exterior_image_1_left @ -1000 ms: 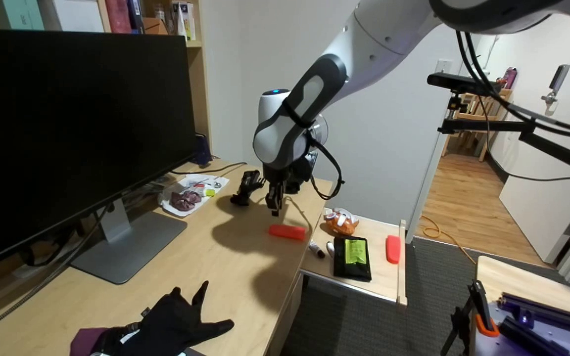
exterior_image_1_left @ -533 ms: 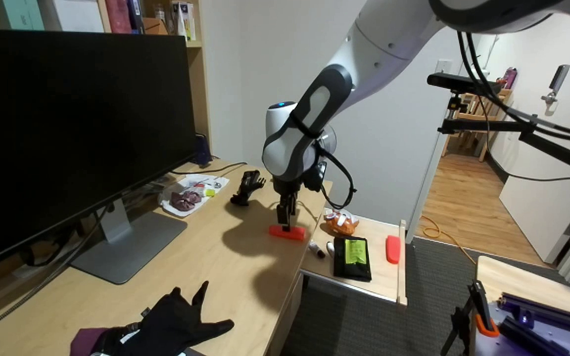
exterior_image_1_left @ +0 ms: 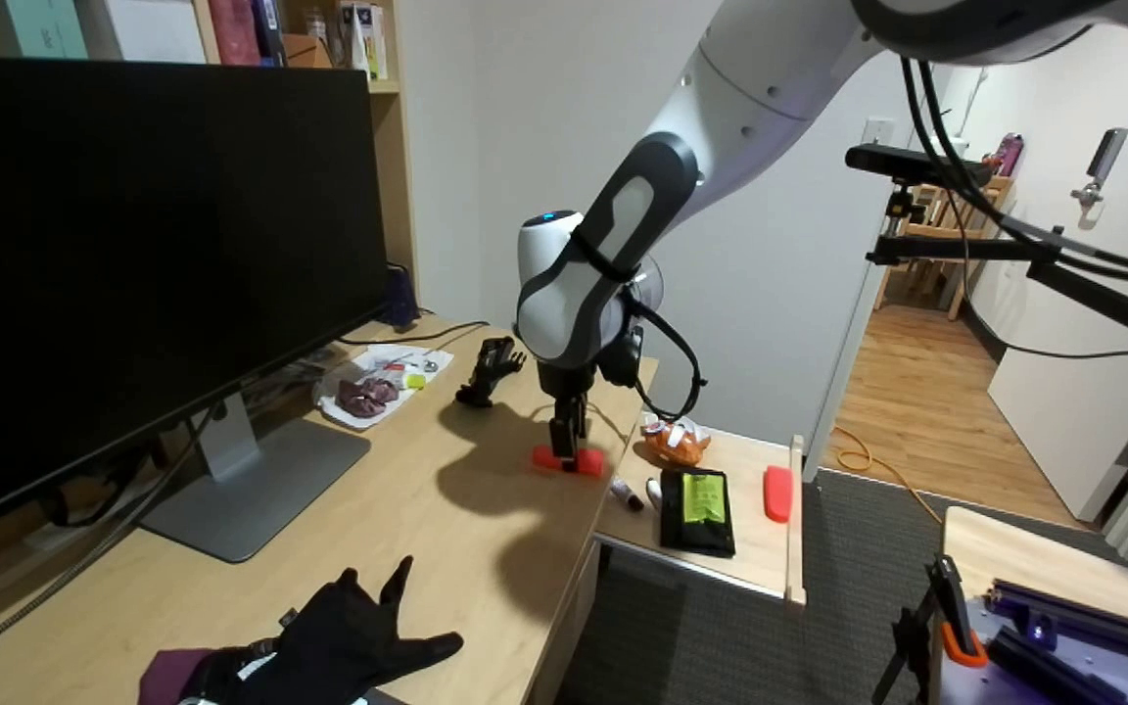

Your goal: Move the black gloves to the left then put the orange object in the drawer

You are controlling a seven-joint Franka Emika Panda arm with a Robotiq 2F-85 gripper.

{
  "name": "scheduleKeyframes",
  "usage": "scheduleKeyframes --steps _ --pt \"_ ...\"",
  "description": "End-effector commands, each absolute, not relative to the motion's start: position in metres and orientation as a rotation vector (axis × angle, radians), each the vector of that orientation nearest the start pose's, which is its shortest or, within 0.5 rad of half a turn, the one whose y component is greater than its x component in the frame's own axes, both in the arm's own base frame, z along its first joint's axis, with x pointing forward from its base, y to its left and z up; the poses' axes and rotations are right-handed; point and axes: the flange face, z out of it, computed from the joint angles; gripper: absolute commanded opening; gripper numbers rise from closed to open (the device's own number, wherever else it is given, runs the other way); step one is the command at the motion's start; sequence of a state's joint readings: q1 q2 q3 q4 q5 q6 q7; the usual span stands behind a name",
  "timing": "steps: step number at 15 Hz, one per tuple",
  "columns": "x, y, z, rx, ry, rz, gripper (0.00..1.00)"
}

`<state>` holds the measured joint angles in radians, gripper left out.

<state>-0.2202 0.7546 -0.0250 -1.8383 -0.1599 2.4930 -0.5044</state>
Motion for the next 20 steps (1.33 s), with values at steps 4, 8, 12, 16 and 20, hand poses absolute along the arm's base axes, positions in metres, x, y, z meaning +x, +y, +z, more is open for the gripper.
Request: scheduleKeyframes --steps 4,8,12,16,20 --pt "0.599 -0.156 0.111 -3.148 -0.665 0.274 0.31" --pt "0.599 -0.160 0.115 -3.154 -0.643 0.275 0.14" --pt "0.604 -0.160 0.135 -3.153 -0.603 0.231 0.02" --pt "0.608 -0.161 0.146 -3.167 -0.566 0.200 0.29" --pt "0.608 -0.163 0.143 -3.178 -0.522 0.182 0.51"
